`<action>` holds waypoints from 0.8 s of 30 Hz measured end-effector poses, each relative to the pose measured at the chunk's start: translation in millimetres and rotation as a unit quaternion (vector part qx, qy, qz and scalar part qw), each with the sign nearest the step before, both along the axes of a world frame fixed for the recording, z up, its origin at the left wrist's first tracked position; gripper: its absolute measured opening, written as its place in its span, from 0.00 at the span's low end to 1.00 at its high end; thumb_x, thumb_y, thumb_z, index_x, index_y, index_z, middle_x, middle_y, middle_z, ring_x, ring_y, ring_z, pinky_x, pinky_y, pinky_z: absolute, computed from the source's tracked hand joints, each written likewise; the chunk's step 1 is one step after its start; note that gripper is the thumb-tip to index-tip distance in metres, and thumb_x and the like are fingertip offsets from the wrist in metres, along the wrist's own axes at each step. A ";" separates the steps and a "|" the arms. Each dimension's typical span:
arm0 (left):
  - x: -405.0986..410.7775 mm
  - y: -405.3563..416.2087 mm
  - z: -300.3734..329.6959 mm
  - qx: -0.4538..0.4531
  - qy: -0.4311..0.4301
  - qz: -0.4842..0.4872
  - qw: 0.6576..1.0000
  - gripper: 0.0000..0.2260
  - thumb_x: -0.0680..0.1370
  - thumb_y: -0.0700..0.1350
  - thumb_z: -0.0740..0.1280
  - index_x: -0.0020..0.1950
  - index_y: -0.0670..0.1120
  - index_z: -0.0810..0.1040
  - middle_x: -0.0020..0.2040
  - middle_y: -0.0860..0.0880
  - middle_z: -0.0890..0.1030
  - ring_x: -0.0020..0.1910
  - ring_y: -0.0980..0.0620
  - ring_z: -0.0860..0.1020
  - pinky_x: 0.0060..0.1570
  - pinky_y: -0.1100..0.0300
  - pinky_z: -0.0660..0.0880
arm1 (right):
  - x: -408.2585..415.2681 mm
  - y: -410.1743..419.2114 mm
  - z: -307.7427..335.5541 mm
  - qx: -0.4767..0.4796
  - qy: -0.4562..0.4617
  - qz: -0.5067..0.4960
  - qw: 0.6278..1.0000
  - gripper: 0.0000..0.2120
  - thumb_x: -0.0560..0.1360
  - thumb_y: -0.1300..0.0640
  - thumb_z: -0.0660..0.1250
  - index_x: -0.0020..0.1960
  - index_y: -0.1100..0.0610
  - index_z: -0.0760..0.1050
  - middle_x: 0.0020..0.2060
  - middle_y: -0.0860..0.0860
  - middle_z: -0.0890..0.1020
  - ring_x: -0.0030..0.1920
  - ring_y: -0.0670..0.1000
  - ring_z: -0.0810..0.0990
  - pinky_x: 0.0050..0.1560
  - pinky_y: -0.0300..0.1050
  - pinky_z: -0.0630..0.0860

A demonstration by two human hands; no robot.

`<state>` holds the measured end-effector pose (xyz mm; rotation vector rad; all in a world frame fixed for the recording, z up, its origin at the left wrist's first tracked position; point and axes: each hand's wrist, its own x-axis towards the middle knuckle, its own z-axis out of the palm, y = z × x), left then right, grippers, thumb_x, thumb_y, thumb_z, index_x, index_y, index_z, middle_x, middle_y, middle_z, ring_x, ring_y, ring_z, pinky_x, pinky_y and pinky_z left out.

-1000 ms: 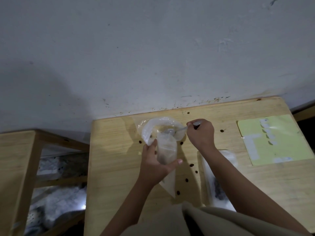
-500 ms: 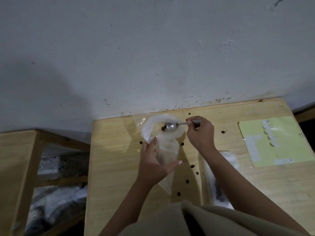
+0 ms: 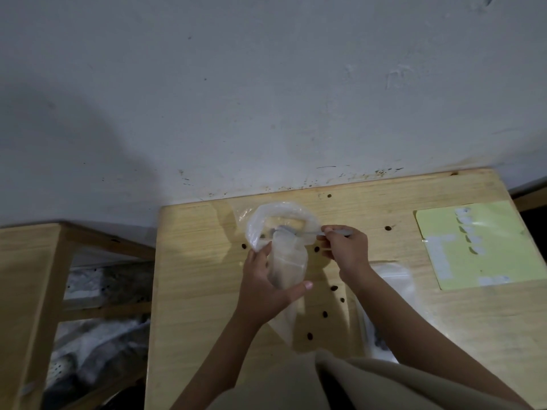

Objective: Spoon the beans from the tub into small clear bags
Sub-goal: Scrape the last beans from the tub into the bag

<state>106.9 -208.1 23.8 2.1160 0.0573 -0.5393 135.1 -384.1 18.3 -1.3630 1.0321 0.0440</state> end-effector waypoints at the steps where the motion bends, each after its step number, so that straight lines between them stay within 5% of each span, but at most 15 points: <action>1: -0.2 0.2 0.4 0.000 0.002 0.002 1.000 0.48 0.54 0.67 0.76 0.70 0.53 0.65 0.63 0.57 0.66 0.64 0.54 0.69 0.60 0.48 0.75 | -2.3 1.5 -1.0 0.023 0.003 -0.019 1.000 0.04 0.74 0.63 0.67 0.43 0.59 0.80 0.36 0.54 0.82 0.36 0.51 0.80 0.38 0.44 0.79; 11: 0.3 4.7 3.7 0.004 0.014 0.017 1.000 0.51 0.54 0.66 0.76 0.72 0.52 0.63 0.67 0.56 0.64 0.67 0.55 0.66 0.65 0.50 0.71 | -9.9 -0.9 -1.3 0.065 -0.019 -0.099 0.993 0.05 0.75 0.62 0.66 0.42 0.58 0.80 0.36 0.53 0.81 0.37 0.50 0.79 0.37 0.43 0.77; 17: 5.7 6.3 4.9 0.063 0.029 -0.034 0.997 0.56 0.55 0.67 0.76 0.77 0.54 0.54 0.70 0.55 0.57 0.71 0.53 0.59 0.67 0.56 0.63 | -11.6 -11.9 1.4 0.059 -0.032 -0.101 0.993 0.04 0.75 0.63 0.67 0.42 0.58 0.80 0.36 0.54 0.80 0.37 0.51 0.78 0.39 0.44 0.77; 24: 8.5 5.4 5.5 0.105 0.040 -0.052 0.992 0.57 0.55 0.70 0.74 0.77 0.53 0.52 0.70 0.52 0.56 0.71 0.50 0.59 0.69 0.50 0.65 | -18.6 -18.8 15.1 0.029 -0.061 -0.051 0.996 0.05 0.75 0.64 0.66 0.43 0.59 0.80 0.38 0.56 0.81 0.37 0.51 0.79 0.40 0.44 0.78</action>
